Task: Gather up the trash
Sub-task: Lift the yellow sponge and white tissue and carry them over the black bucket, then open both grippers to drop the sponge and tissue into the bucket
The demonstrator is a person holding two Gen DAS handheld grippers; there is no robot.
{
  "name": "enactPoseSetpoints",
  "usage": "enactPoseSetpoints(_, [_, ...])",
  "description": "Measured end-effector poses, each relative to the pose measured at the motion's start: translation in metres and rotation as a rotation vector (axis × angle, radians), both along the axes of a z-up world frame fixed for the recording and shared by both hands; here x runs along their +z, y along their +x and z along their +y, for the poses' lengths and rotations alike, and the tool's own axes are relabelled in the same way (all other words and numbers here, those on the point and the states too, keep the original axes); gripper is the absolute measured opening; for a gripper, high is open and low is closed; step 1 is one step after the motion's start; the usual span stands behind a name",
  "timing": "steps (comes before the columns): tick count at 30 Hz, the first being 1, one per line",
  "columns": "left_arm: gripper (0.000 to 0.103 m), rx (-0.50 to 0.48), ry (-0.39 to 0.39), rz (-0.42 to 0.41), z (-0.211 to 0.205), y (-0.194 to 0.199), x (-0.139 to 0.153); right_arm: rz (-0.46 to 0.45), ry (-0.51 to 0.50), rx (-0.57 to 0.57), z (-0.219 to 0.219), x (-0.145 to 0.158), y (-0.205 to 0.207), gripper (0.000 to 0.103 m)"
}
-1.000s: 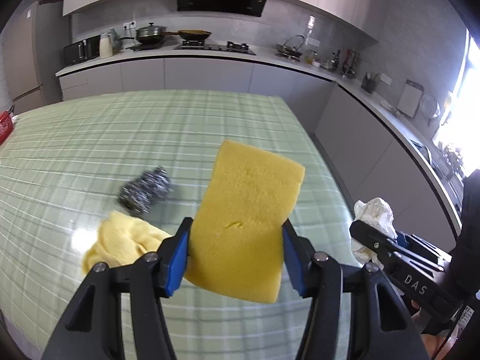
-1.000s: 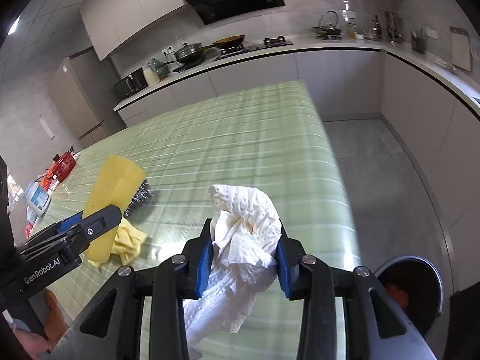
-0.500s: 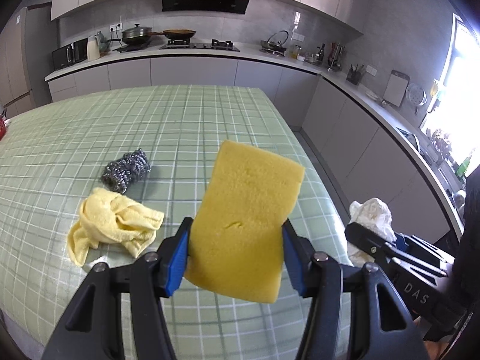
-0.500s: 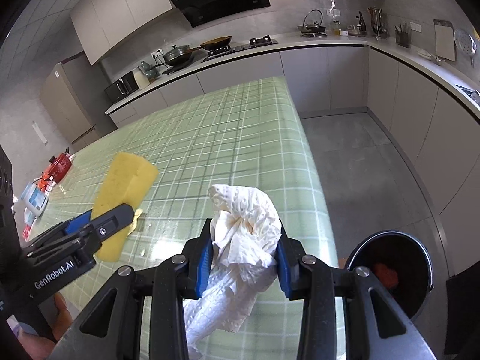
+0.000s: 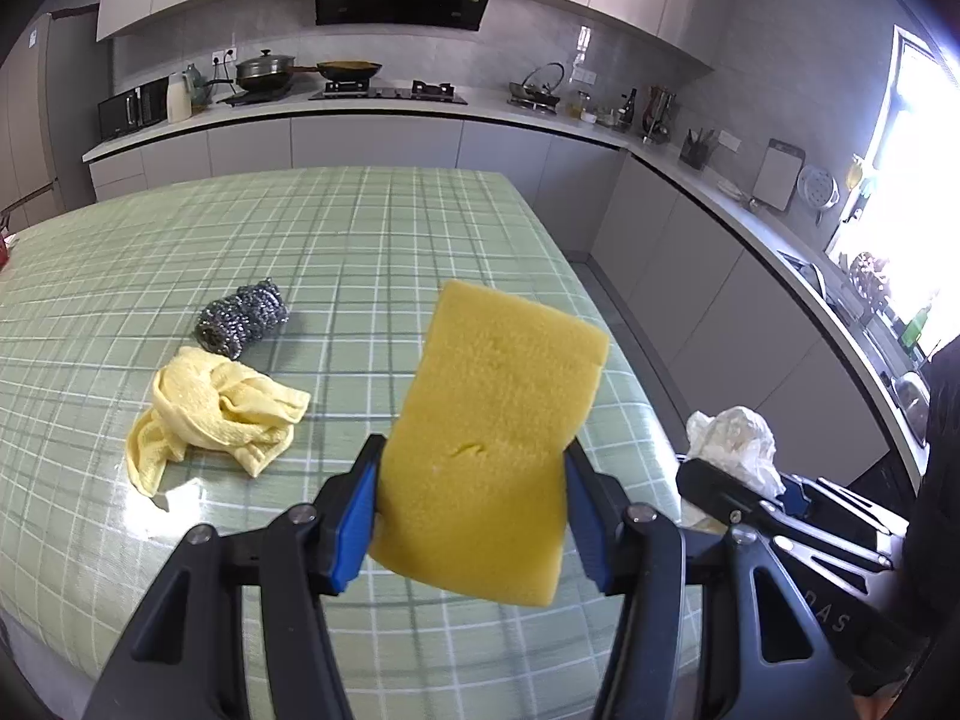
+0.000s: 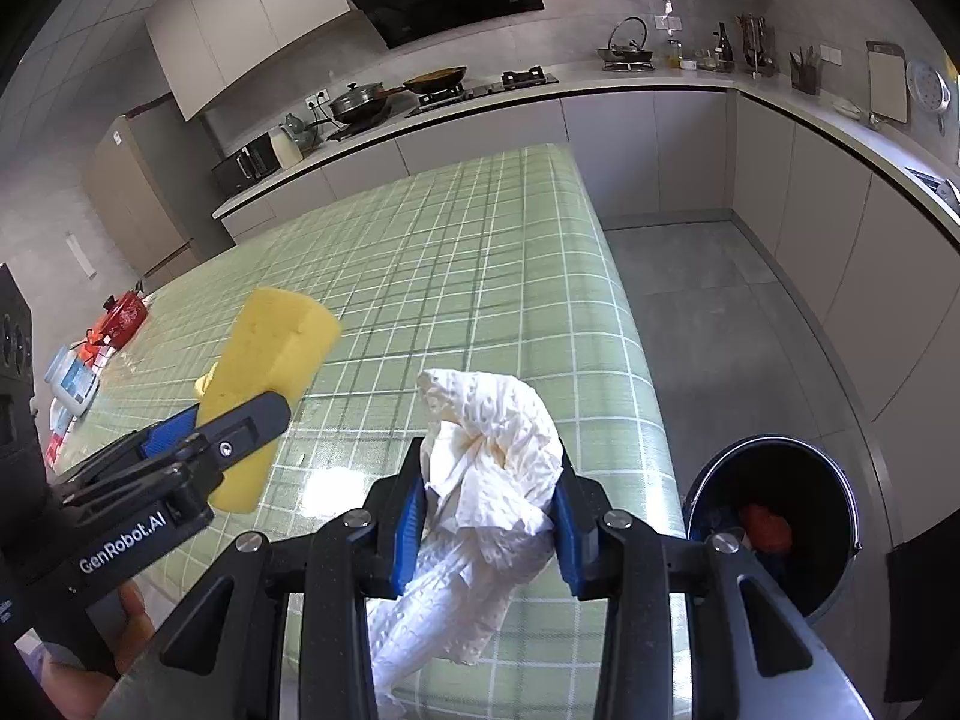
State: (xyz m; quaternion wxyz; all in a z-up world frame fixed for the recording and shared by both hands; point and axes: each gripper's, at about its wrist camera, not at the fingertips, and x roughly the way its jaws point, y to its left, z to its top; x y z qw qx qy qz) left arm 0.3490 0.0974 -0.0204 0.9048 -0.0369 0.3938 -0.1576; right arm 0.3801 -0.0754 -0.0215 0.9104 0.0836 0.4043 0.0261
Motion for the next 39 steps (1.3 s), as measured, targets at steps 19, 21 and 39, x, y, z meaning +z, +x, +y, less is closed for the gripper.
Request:
enactPoseSetpoints(19, [0.057, 0.098, 0.017, 0.022, -0.154, -0.006, -0.004, 0.043, 0.035, 0.088, -0.162, -0.009, 0.017, 0.039])
enactPoseSetpoints(21, [0.057, 0.092, 0.009, 0.037, -0.176, -0.007, -0.009, 0.057, 0.032, 0.085, -0.185, -0.012, 0.017, 0.039])
enactPoseSetpoints(39, [0.059, -0.049, 0.169, 0.177, -0.297, -0.015, -0.084, 0.282, 0.052, -0.034, -0.31, -0.109, -0.006, 0.039])
